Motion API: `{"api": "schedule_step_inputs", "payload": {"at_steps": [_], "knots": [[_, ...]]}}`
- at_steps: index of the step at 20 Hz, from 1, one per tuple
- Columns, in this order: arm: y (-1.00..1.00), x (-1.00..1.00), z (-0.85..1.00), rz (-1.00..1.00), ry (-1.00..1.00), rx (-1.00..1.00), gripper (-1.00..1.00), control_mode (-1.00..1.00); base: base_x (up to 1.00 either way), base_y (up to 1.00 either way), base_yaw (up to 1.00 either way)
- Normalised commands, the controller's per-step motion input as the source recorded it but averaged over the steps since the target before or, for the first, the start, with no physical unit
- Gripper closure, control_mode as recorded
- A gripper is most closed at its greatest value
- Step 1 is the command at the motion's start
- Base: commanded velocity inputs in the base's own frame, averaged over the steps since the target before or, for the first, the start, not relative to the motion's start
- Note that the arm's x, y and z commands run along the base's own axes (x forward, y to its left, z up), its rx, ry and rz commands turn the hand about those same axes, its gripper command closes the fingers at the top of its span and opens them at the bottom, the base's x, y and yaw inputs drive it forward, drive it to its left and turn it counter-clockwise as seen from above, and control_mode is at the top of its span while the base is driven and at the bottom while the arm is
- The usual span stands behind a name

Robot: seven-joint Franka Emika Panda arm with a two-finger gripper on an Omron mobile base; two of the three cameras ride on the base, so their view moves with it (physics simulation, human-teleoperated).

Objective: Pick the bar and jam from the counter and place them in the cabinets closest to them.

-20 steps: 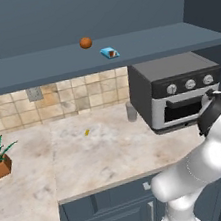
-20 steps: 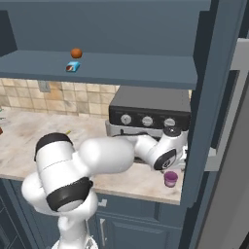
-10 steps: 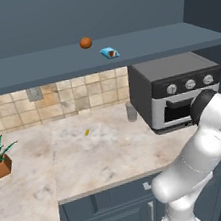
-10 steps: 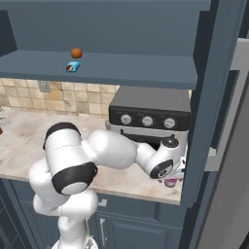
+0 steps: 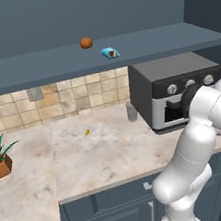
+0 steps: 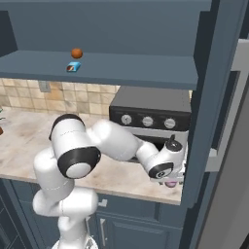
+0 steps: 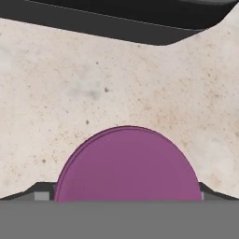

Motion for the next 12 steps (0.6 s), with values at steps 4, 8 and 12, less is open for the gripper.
{"api": "schedule_step_inputs", "payload": {"at_steps": [4,8,12], "knots": [[0.0,0.03,0.0,0.0,0.0,0.0,-1.0,-1.0,0.0,0.0,0.0],[0.0,0.02,-0.07,0.0,0.0,-0.01,1.0,-1.0,0.0,0.0,0.0],[0.0,0.0,0.0,0.0,0.0,0.0,1.0,-1.0,0.0,0.0,0.0]]}}
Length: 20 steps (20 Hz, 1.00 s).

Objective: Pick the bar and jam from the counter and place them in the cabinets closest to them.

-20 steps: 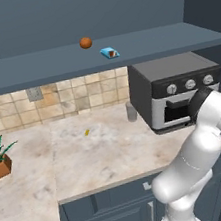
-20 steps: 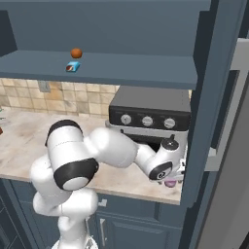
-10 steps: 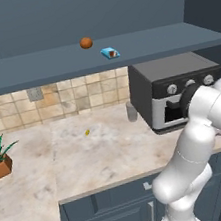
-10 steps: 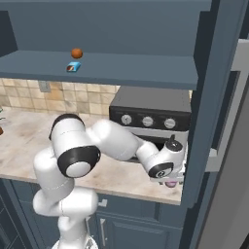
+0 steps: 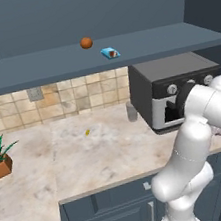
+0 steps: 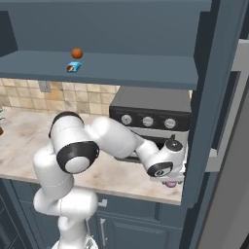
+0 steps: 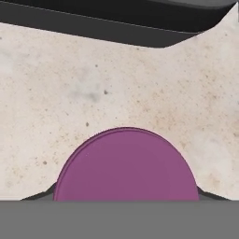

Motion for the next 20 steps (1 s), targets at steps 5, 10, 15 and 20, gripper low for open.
{"api": "schedule_step_inputs", "payload": {"at_steps": [5,10,15,20], "knots": [[-0.02,-0.09,0.39,-0.01,0.0,0.0,1.0,-1.0,0.0,0.0,0.0],[0.0,-0.41,0.78,0.0,0.0,0.0,1.0,-1.0,0.0,0.0,0.0],[0.07,-0.59,0.76,0.0,0.05,-0.06,1.0,-1.0,0.0,0.0,0.0],[0.21,-0.75,0.62,0.03,0.01,-0.09,1.0,-1.0,0.0,0.0,0.0]]}}
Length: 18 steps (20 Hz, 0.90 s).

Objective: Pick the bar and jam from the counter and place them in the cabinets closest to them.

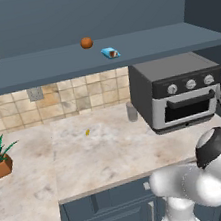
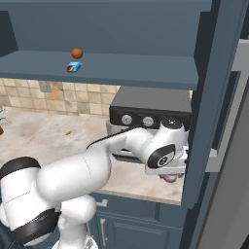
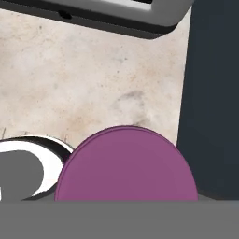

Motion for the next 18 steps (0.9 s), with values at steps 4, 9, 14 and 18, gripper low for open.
{"api": "schedule_step_inputs", "payload": {"at_steps": [4,9,14,18], "knots": [[0.53,-0.82,0.49,0.05,0.0,-0.12,1.0,-1.0,0.0,0.0,0.0],[0.71,-0.59,0.49,0.08,0.01,-0.13,1.0,-1.0,0.0,0.0,0.0],[0.46,-0.19,0.19,0.05,0.01,-0.07,1.0,-1.0,0.0,0.0,0.0],[0.0,0.03,0.0,0.0,0.01,0.0,1.0,-1.0,0.0,0.0,0.0]]}}
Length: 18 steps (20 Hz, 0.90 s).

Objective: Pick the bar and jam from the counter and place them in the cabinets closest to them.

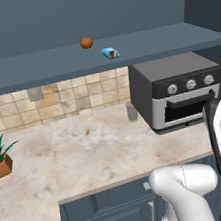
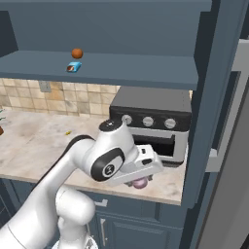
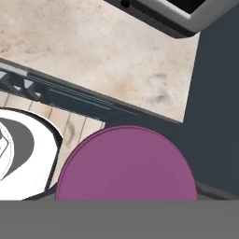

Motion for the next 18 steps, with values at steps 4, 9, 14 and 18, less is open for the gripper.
{"api": "schedule_step_inputs", "payload": {"at_steps": [4,9,14,18], "knots": [[0.0,0.0,0.0,0.0,0.0,0.0,1.0,-1.0,0.0,0.0,0.0],[0.0,0.0,0.0,0.0,0.0,0.0,1.0,1.0,-0.41,0.01,0.07],[0.0,0.0,0.0,0.0,0.0,0.0,1.0,1.0,-0.8,-0.21,0.05],[0.0,0.0,0.0,0.0,0.0,0.0,1.0,1.0,-0.77,-0.32,0.01]]}}
